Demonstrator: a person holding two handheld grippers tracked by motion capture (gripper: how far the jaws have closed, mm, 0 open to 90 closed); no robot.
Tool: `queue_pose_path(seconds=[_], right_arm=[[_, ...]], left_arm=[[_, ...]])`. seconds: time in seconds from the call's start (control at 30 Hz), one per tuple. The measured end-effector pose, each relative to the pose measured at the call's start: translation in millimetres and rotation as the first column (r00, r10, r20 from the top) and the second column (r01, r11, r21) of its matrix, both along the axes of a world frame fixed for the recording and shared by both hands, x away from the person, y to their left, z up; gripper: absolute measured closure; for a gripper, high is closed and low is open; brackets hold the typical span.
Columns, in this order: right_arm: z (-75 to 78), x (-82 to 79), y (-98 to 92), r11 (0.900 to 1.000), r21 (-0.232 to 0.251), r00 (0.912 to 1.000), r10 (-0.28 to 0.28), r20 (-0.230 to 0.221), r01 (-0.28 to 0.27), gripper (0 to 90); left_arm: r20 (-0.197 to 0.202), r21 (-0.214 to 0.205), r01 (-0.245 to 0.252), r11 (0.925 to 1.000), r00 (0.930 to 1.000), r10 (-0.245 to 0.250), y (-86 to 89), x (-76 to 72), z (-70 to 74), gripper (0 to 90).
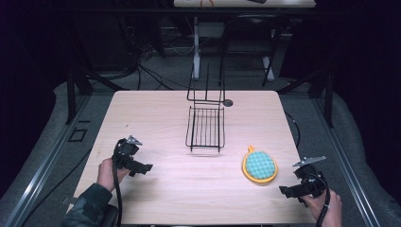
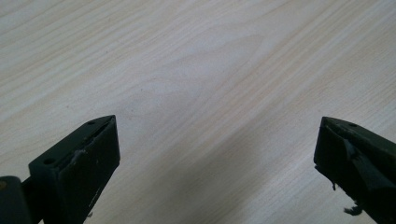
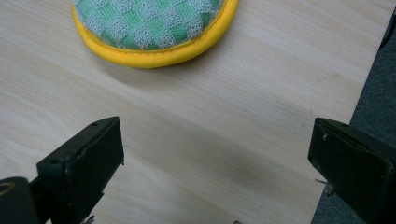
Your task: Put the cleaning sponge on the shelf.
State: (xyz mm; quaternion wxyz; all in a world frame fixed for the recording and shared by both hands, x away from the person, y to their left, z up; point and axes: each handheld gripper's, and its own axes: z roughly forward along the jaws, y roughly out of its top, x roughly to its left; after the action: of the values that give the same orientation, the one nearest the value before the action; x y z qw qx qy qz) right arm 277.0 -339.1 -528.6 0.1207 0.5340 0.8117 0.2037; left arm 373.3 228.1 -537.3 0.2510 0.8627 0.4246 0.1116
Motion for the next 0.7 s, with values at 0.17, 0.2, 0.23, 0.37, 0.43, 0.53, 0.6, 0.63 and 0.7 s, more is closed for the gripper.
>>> queue_pose_path(seconds=[0.17,0.2,0.23,0.37,0.43,0.53,0.6,0.63,0.7], right_arm=[[1.8,0.7,0.9,0.9998,0.020,1.0000,-0.001,0.007,0.000,2.8],[2.5,0.9,1.3,0.9998,0.021,1.0000,-0.001,0.010,0.001,2.8],[2.8,1.4,1.8,0.9997,0.025,0.9999,0.001,0.011,-0.001,2.8],[4.4,3.5,3.5,0.9997,0.025,0.9999,0.005,0.015,-0.006,2.7],[5.0,4.7,4.5,0.9996,0.028,0.9998,0.009,0.016,-0.009,2.7],[6.3,6.8,6.6,0.9994,0.032,0.9996,0.012,0.024,-0.013,2.4],[7.6,8.7,8.6,0.9993,0.032,0.9992,0.020,0.034,-0.021,2.0],[8.2,9.6,9.9,0.9993,0.032,0.9992,0.020,0.036,-0.021,2.0],[9.2,11.3,12.0,0.9990,0.033,0.9988,0.028,0.039,-0.029,1.9]], left_arm=[[0.001,0.002,0.005,1.0000,1.0000,-0.005,-0.6,-0.1,0.8,0.4],[0.002,0.002,0.006,1.0000,1.0000,-0.006,-0.6,0.0,0.8,0.3],[0.001,0.001,0.006,1.0000,1.0000,-0.006,-0.6,0.0,0.8,0.3],[0.005,0.002,0.004,1.0000,1.0000,-0.004,-0.6,-0.2,0.7,0.3],[0.004,0.002,0.004,1.0000,1.0000,-0.004,-0.4,0.0,0.6,0.3],[-0.001,0.001,0.008,1.0000,1.0000,-0.008,-0.2,0.5,0.5,0.3],[0.002,0.001,0.008,1.0000,1.0000,-0.008,-0.4,0.3,0.9,0.3],[0.003,0.003,0.009,1.0000,1.0000,-0.009,-0.6,0.2,1.0,0.3],[0.005,0.004,0.007,1.0000,1.0000,-0.007,-1.2,-0.2,0.9,0.3]])
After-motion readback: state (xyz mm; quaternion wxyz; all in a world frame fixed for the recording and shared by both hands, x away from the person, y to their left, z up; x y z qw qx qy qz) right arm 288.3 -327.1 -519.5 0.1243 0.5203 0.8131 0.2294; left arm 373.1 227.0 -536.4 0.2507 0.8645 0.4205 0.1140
